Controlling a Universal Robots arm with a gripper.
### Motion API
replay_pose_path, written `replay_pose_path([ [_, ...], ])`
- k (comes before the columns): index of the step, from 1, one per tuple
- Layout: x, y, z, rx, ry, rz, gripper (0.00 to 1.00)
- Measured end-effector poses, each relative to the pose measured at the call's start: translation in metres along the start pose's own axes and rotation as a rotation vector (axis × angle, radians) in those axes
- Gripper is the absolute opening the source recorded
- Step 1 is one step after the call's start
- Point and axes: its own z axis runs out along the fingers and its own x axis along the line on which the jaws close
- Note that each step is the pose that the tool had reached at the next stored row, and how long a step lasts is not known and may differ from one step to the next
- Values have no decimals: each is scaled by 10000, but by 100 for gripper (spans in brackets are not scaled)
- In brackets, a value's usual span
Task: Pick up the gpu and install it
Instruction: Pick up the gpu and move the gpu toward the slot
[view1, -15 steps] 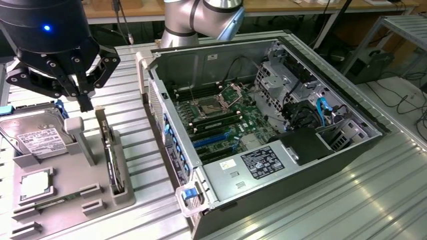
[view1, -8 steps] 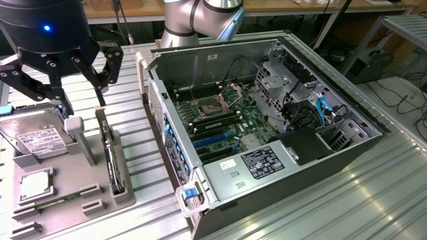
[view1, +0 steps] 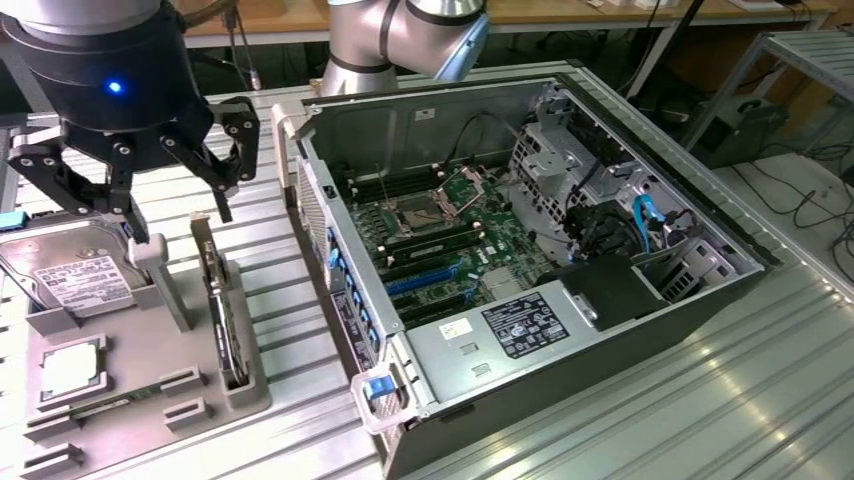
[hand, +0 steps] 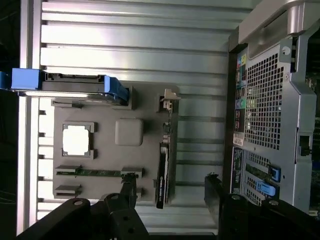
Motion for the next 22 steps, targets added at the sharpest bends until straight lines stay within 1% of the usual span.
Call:
replay_pose_path([
  [2,2,-5,67,1,1,1,66],
  [5,2,-9,131,38,3,-2,66],
  [7,4,-10,174,39,3,-1,66],
  [11,7,-16,301,38,2,0,66],
  [16,10,-22,411,39,3,-1,66],
  [18,12,-27,490,39,3,0,66],
  [21,13,-30,553,39,4,-1,66],
  [22,14,-32,594,39,4,-1,66],
])
